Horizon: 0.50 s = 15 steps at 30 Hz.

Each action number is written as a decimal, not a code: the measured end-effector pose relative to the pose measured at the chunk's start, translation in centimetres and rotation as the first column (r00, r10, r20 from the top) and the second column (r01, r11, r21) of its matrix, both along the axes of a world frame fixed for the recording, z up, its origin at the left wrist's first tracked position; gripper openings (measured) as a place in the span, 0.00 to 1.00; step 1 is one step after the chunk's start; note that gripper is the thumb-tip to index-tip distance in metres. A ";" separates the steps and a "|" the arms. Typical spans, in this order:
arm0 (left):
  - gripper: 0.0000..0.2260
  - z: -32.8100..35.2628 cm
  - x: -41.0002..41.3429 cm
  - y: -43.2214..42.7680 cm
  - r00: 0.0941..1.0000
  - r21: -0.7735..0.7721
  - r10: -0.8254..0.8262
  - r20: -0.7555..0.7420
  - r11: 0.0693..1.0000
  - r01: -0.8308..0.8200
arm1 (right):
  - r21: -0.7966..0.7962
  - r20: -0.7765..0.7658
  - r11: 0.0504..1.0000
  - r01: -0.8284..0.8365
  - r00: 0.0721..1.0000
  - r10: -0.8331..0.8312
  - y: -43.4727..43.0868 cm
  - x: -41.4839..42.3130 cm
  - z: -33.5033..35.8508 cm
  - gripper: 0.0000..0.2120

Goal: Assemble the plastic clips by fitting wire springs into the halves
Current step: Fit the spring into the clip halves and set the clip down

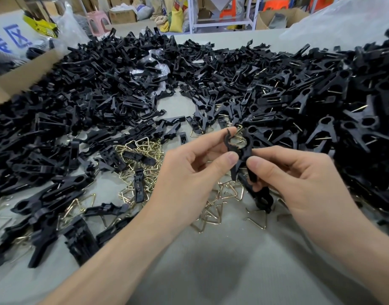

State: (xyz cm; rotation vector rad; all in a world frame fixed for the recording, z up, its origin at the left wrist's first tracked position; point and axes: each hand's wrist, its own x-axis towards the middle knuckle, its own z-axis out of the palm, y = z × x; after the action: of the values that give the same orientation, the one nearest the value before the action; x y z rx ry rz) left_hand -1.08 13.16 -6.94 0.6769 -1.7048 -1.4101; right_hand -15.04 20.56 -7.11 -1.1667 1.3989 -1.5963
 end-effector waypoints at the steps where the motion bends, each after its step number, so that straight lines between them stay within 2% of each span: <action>1: 0.15 0.0 0.0 0.0 1.000 0.004 -0.001 -0.002 1.000 0.001 | 0.006 0.029 1.000 0.003 1.000 -0.004 -0.1 0.0 -0.1 0.11; 15: 0.16 0.0 0.0 0.1 1.000 0.032 -0.009 0.001 0.999 0.009 | 0.003 0.081 1.000 -0.010 0.997 0.009 -0.2 0.0 -0.3 0.13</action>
State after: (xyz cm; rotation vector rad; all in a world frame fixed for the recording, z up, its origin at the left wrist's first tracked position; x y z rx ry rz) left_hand -1.12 13.31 -6.99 0.6883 -1.6911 -1.4463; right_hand -15.08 20.40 -7.44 -1.0927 1.3421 -1.6155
